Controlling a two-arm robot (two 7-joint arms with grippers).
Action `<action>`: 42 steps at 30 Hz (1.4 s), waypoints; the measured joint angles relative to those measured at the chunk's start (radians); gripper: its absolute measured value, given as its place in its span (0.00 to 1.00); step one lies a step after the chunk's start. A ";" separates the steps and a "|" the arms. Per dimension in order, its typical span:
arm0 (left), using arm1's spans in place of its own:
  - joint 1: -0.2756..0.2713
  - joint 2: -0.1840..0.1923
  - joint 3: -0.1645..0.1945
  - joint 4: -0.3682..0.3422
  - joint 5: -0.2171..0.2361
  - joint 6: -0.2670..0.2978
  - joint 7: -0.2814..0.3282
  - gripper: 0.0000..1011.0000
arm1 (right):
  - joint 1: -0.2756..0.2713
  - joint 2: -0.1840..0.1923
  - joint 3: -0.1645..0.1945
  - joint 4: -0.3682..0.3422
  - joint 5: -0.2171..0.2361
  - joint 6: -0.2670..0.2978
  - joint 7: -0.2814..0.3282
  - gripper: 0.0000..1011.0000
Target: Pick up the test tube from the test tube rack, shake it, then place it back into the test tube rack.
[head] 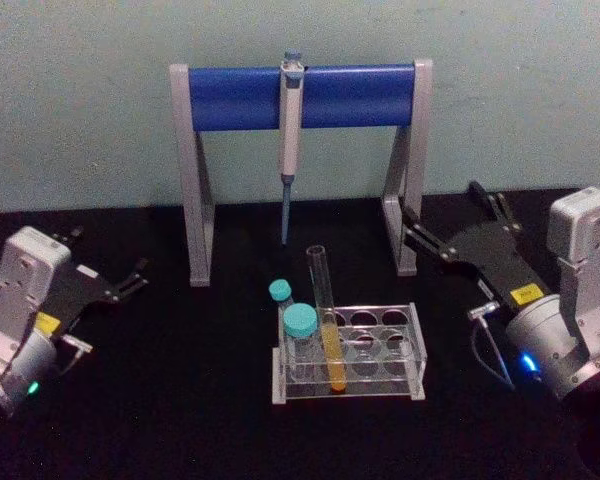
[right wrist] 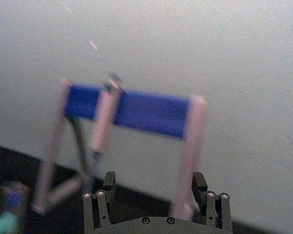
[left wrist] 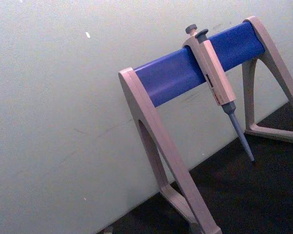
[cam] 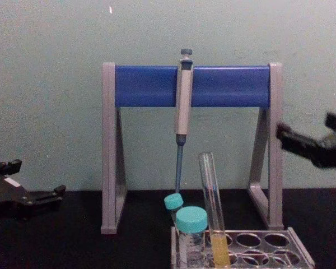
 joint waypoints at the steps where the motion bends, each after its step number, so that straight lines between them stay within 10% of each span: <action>1: 0.000 0.000 0.000 0.000 0.000 0.000 0.000 0.99 | -0.003 -0.003 0.003 0.003 -0.015 0.019 -0.020 0.99; 20: 0.000 0.000 0.000 0.000 0.000 0.000 0.000 0.99 | -0.014 -0.067 0.030 0.124 -0.139 0.146 -0.120 0.99; 42: 0.000 0.000 0.000 0.000 0.000 0.000 0.000 0.99 | -0.014 -0.074 0.035 0.133 -0.150 0.155 -0.118 0.99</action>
